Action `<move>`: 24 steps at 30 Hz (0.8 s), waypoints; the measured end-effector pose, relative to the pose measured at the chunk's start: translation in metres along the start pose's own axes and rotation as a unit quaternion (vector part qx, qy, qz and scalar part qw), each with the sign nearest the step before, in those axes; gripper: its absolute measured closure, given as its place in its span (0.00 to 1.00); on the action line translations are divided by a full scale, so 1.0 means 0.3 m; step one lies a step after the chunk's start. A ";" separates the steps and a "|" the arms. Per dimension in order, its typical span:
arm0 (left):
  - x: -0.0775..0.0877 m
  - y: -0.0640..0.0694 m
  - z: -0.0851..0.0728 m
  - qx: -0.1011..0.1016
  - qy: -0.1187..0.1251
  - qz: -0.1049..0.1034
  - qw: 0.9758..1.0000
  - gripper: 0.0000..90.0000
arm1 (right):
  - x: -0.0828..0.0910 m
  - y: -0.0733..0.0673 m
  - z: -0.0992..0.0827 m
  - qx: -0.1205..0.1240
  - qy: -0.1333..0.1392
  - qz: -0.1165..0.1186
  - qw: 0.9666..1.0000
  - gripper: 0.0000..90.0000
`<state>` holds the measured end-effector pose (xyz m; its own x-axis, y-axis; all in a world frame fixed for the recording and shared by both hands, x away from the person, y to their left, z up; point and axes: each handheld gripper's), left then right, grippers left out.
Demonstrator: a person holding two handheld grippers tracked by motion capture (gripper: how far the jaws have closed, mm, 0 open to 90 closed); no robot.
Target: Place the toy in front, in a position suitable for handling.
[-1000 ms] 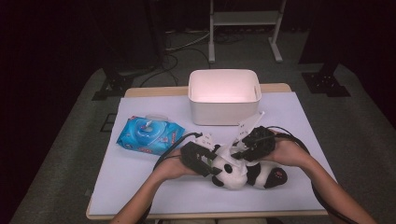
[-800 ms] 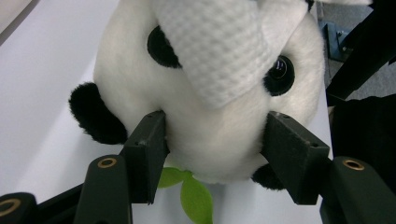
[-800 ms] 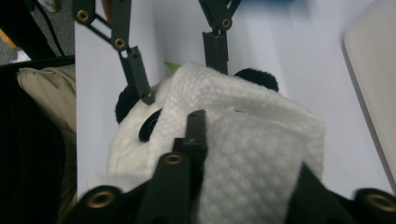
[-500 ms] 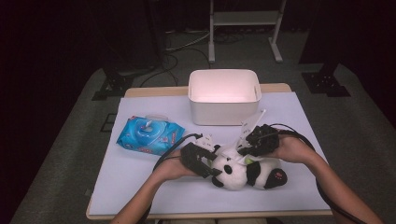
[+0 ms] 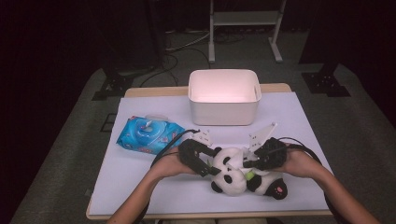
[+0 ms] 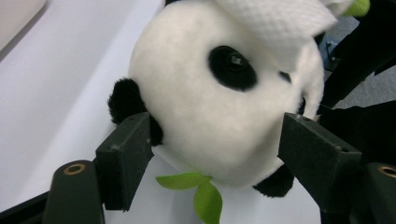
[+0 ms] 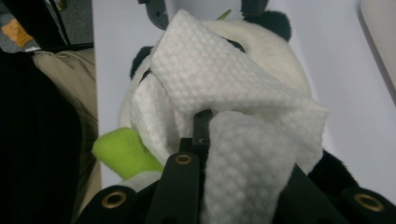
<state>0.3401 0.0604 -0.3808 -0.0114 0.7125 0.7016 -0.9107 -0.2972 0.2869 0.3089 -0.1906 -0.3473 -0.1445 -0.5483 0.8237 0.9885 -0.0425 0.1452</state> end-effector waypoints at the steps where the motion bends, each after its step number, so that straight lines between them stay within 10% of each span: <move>1: -0.003 0.002 0.000 0.000 -0.001 -0.001 1.000 0.26 | 0.002 -0.010 -0.004 -0.002 0.001 0.001 1.000 0.91; 24: -0.018 0.033 -0.003 -0.038 -0.018 0.015 0.999 0.34 | -0.003 -0.012 0.088 0.036 0.011 -0.023 0.999 0.91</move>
<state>0.3308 0.0542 -0.3825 -0.0250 0.6802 0.7326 -0.9392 -0.2671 0.2159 0.3042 -0.1678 -0.3339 -0.1873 -0.5651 0.8035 0.9750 -0.0078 0.2219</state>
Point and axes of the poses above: each handheld gripper's, and its own axes: x roughly backward along the jaws, z roughly out of its top, y roughly to its right, and after that the axes turned 11 degrees about x, right-handed
